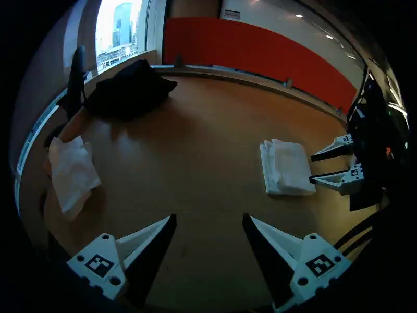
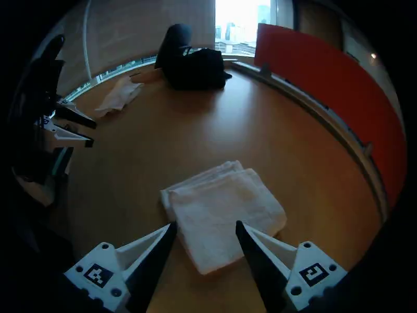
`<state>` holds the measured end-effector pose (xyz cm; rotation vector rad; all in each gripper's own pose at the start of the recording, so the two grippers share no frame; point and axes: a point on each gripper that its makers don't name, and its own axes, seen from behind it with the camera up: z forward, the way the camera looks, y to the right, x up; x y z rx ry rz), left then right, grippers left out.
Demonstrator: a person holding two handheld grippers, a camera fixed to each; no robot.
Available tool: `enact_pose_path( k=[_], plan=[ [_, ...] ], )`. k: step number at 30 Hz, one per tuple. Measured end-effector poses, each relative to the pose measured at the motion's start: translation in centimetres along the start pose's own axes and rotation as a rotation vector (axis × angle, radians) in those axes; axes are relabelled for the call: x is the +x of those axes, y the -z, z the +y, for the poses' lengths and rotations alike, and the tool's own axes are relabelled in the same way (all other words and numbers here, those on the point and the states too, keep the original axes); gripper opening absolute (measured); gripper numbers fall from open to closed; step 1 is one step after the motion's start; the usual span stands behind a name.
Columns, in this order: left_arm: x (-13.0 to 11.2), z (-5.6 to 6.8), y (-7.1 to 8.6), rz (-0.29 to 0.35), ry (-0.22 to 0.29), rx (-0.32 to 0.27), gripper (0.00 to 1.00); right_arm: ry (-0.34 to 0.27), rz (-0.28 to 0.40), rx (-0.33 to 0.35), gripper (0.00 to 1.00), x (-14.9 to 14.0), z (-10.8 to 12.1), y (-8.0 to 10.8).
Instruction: Fold towel
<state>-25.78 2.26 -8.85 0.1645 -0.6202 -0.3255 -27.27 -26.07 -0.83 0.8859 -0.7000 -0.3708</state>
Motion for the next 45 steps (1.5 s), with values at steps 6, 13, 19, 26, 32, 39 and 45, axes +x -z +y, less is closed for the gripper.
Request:
enact_pose_path(
  k=[6,13,19,26,32,39,45],
  plan=[
    [0.0,0.1,-0.1,-0.001,-0.007,-0.003,0.94,-0.024,-0.024,-0.011,0.87,-1.8,0.1,0.2],
    [-0.2,0.3,-0.1,-0.005,-0.007,-0.005,0.94,-0.040,-0.060,-0.021,0.87,-4.2,-0.2,0.0],
    [-0.4,0.5,-0.1,-0.007,-0.005,-0.006,0.94,-0.052,-0.088,-0.028,0.87,-5.9,-0.2,0.1],
    [-0.5,0.7,-0.2,-0.011,-0.008,-0.008,0.94,-0.064,-0.125,-0.036,0.78,-7.5,-0.3,0.1],
    [-0.5,0.8,-0.2,-0.011,-0.007,-0.009,0.94,-0.084,-0.129,-0.037,0.66,-8.0,-0.4,0.2],
    [-0.6,0.9,-0.2,-0.013,-0.007,-0.010,0.94,-0.099,-0.134,-0.039,0.56,-8.3,-0.4,0.1],
    [-0.6,1.0,-0.3,-0.013,-0.006,-0.011,0.94,-0.111,-0.133,-0.040,0.40,-8.4,-0.4,0.0]
  ],
)
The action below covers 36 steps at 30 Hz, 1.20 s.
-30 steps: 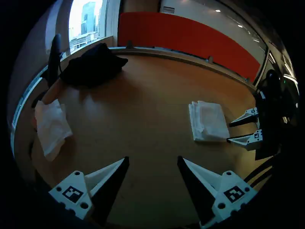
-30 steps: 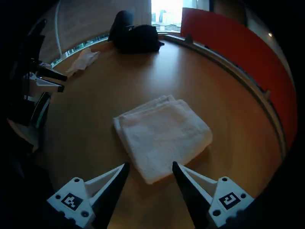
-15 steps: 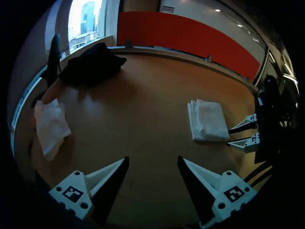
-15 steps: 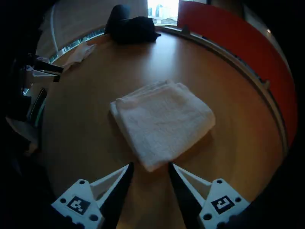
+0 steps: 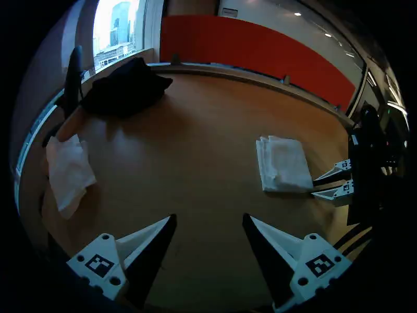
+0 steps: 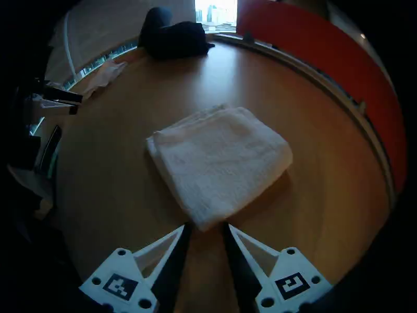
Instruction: Fold towel
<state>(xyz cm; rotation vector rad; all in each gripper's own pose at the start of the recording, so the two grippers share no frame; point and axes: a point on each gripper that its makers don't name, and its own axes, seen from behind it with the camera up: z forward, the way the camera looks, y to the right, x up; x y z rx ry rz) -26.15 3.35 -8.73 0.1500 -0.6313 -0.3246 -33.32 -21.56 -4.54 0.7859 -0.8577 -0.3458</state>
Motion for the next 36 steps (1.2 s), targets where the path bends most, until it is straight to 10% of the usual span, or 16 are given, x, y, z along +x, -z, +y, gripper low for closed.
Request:
enact_pose_path(
  k=[10,36],
  plan=[
    [0.0,0.0,-0.2,-0.001,-0.002,-0.003,0.94,-0.005,0.006,0.005,0.05,0.0,0.1,-0.1],
    [0.8,0.4,0.0,0.024,-0.011,-0.029,0.94,0.095,0.104,-0.018,0.03,7.4,1.2,3.5]
  ],
)
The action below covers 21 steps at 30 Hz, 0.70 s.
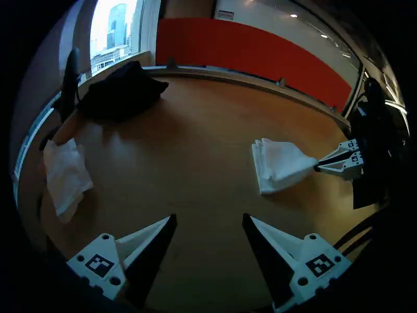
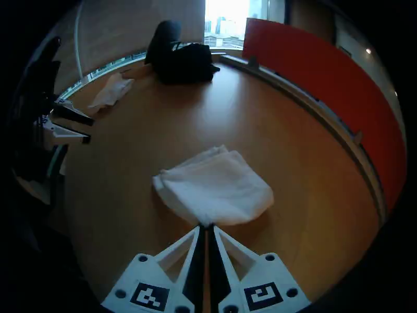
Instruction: Fold towel
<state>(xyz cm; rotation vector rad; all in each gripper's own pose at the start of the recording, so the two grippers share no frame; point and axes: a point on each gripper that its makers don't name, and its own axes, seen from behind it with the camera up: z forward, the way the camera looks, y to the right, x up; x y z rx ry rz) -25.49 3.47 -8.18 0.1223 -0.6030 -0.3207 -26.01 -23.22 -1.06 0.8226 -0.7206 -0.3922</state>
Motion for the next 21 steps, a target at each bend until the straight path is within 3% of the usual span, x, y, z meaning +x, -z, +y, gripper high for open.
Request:
enact_pose_path(
  k=[11,21],
  plan=[
    [1.5,0.5,0.7,0.037,-0.018,-0.021,0.94,0.095,0.070,-0.016,0.03,6.5,1.7,3.1],
    [1.9,0.9,1.3,0.047,-0.030,-0.034,0.94,0.124,0.099,-0.044,0.03,8.6,2.9,6.0]
  ],
)
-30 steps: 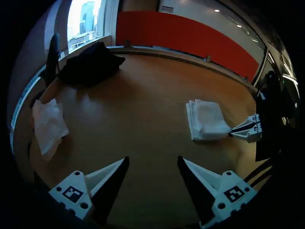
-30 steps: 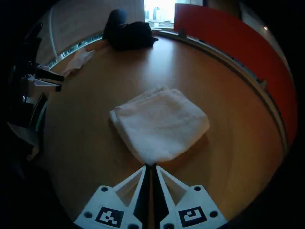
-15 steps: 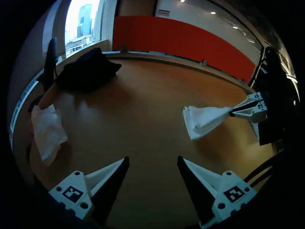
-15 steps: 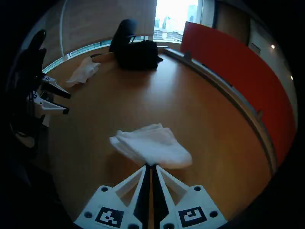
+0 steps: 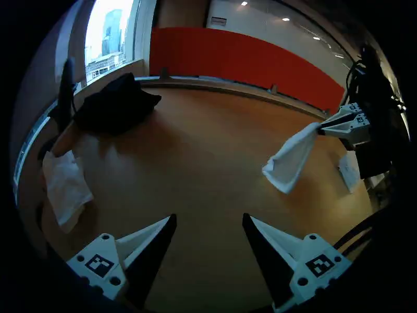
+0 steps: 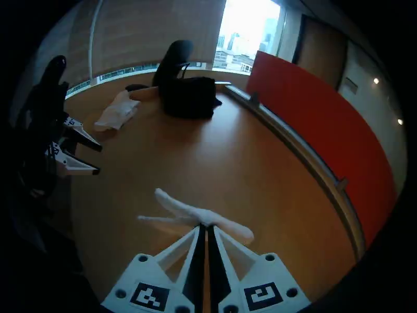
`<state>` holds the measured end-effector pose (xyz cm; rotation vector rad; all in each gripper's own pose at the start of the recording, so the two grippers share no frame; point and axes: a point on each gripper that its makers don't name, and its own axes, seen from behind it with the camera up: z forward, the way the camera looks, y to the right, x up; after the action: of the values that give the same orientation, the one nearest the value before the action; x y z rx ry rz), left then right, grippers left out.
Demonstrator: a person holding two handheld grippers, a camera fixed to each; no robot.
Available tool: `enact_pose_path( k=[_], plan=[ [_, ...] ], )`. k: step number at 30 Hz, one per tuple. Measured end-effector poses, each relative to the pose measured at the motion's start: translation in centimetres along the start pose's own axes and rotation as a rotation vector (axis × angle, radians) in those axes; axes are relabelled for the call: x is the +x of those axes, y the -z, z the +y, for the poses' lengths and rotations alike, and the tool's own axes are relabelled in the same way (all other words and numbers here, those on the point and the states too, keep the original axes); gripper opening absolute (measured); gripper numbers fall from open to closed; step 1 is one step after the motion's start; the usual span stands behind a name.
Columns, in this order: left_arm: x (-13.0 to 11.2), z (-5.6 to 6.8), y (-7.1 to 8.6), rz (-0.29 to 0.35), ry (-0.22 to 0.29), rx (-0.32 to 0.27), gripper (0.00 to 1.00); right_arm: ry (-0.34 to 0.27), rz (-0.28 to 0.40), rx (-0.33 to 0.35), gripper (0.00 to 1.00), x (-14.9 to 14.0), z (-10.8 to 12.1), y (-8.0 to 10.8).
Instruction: Fold towel
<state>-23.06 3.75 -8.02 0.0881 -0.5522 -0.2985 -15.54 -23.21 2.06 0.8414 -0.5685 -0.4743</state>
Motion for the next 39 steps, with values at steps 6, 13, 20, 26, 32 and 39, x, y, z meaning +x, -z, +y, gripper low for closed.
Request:
enact_pose_path(
  k=[6,13,20,26,32,39],
  plan=[
    [0.0,0.3,0.2,0.000,-0.006,-0.006,0.94,0.000,0.003,-0.024,0.03,-0.1,1.4,1.8],
    [0.1,0.8,0.1,-0.001,-0.013,-0.017,0.94,-0.013,0.000,-0.049,0.03,-1.1,3.1,3.8],
    [0.6,1.2,0.0,0.002,-0.028,-0.018,0.93,-0.049,0.002,-0.079,0.03,-2.6,5.4,5.8],
    [0.7,1.4,-0.2,-0.002,-0.028,-0.020,0.94,-0.077,-0.015,-0.111,0.03,-4.6,7.9,7.9],
    [0.9,1.8,-0.4,-0.005,-0.035,-0.020,0.94,-0.092,-0.045,-0.149,0.03,-7.0,10.7,10.1],
    [0.8,2.4,-0.8,-0.014,-0.040,-0.020,0.94,-0.117,-0.073,-0.194,0.03,-9.7,14.1,12.6]
  ],
)
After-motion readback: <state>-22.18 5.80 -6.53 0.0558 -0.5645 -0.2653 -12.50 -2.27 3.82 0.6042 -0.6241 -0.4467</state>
